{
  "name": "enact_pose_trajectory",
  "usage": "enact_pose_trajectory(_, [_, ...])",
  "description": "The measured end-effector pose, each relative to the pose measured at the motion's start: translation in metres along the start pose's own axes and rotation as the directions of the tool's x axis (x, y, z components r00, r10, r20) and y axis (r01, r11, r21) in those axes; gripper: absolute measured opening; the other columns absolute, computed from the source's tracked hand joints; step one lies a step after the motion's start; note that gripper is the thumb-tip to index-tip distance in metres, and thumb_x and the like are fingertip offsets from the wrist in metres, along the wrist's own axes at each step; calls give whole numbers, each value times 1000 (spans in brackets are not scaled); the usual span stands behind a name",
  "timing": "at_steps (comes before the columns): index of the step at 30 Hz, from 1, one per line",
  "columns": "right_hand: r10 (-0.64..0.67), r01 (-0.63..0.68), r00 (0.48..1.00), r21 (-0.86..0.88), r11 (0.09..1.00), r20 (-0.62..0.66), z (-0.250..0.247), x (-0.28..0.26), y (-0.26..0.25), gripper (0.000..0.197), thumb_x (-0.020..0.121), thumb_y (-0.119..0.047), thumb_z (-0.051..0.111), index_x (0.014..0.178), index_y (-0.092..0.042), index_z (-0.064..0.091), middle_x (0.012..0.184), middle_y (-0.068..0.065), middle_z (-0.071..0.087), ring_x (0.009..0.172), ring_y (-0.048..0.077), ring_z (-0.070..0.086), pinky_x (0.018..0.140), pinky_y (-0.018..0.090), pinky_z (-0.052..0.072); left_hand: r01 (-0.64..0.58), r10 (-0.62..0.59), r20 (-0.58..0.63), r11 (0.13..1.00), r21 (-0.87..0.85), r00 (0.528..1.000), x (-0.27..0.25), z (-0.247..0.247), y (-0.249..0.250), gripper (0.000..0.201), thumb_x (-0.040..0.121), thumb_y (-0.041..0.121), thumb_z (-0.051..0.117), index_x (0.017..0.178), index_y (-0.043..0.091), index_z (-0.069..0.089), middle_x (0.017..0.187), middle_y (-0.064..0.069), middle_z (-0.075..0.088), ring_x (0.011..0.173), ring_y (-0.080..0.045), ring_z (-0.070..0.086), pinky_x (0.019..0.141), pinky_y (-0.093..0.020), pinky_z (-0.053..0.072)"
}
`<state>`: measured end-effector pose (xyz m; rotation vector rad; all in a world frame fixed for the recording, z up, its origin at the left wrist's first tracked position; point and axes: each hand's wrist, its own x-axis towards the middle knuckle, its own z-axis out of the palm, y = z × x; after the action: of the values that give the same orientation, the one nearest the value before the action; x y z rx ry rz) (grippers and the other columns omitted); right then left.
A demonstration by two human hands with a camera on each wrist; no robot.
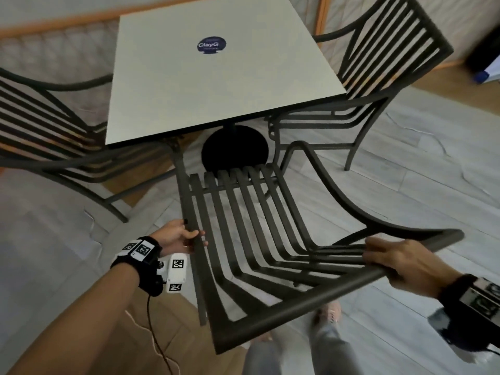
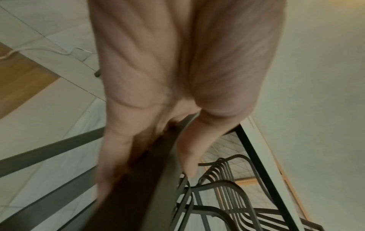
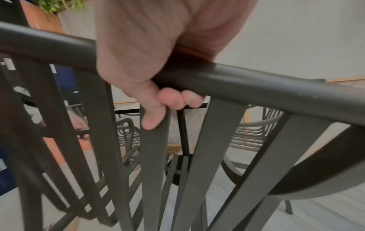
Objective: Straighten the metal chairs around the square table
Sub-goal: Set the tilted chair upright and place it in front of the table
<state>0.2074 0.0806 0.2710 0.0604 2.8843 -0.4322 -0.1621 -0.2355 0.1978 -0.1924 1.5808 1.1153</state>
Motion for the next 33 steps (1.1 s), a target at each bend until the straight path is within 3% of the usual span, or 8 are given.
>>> enact_pose_trajectory(5, [-99, 84, 979, 93, 992, 178, 33, 10, -55, 38, 63, -18, 39, 93, -36, 56, 103, -21, 60, 63, 2, 58, 53, 8, 29, 127, -124, -26, 983, 135, 992, 3, -34, -7, 11, 91, -8, 45, 91, 2, 50, 91, -19, 52, 91, -35, 58, 72, -48, 51])
enact_pose_trajectory(10, [-71, 55, 971, 75, 996, 229, 54, 16, -87, 43, 50, -19, 56, 87, -40, 53, 84, -24, 61, 54, 5, 52, 43, 7, 7, 184, -174, -138, 980, 68, 975, 17, -44, -16, 13, 90, -11, 39, 87, -1, 47, 76, -17, 45, 73, -31, 49, 94, -51, 43])
enact_pose_trajectory(14, [-35, 28, 976, 35, 999, 213, 64, 35, -101, 34, 61, -22, 52, 90, -39, 54, 79, -19, 63, 54, 6, 55, 47, 7, 8, 215, -201, -212, 976, 44, 956, 34, -48, -16, 10, 91, -6, 41, 87, -2, 49, 74, -12, 42, 67, -23, 45, 74, -38, 42])
enact_pose_trajectory(19, [30, -29, 983, -8, 1000, 181, 66, 71, -118, 16, 75, -28, 42, 79, -36, 56, 67, -16, 61, 48, 3, 51, 46, 8, 7, 113, -128, -330, 991, -64, 935, 58, -49, -19, 46, 86, -10, 50, 129, 1, 40, 116, -20, 53, 118, -39, 50, 87, -48, 43])
enact_pose_trajectory(22, [12, -12, 983, -3, 1000, 181, 71, 90, -119, 19, 69, -24, 62, 79, -35, 50, 61, -14, 56, 44, 4, 48, 45, 9, 11, 62, -101, -346, 991, -122, 933, 82, -61, -27, 53, 81, -10, 51, 131, 8, 45, 114, -17, 58, 103, -36, 52, 80, -47, 45])
enact_pose_trajectory(25, [15, -6, 982, -50, 999, 187, 76, 103, -121, 25, 64, -22, 66, 77, -35, 48, 57, -13, 53, 39, 5, 45, 43, 11, 9, 13, -64, -344, 989, -149, 937, 95, -68, -34, 46, 80, -11, 52, 122, 8, 50, 102, -11, 61, 103, -31, 51, 92, -47, 42])
enact_pose_trajectory(29, [15, -4, 981, -56, 998, 195, 82, 110, -122, 34, 64, -26, 77, 80, -37, 49, 57, -13, 52, 37, 4, 43, 37, 15, 31, -14, -32, -308, 990, -144, 951, 99, -70, -37, 55, 79, -6, 55, 128, 18, 49, 118, -12, 59, 108, -35, 54, 99, -54, 41])
enact_pose_trajectory(33, [28, -8, 976, -95, 995, 216, 77, 110, -123, 40, 60, -31, 82, 81, -39, 49, 57, -16, 53, 38, 3, 33, 42, 9, 12, 26, -52, -328, 996, -84, 943, 90, -68, -34, 54, 80, 10, 64, 130, 15, 46, 129, -11, 54, 109, -32, 53, 97, -49, 40])
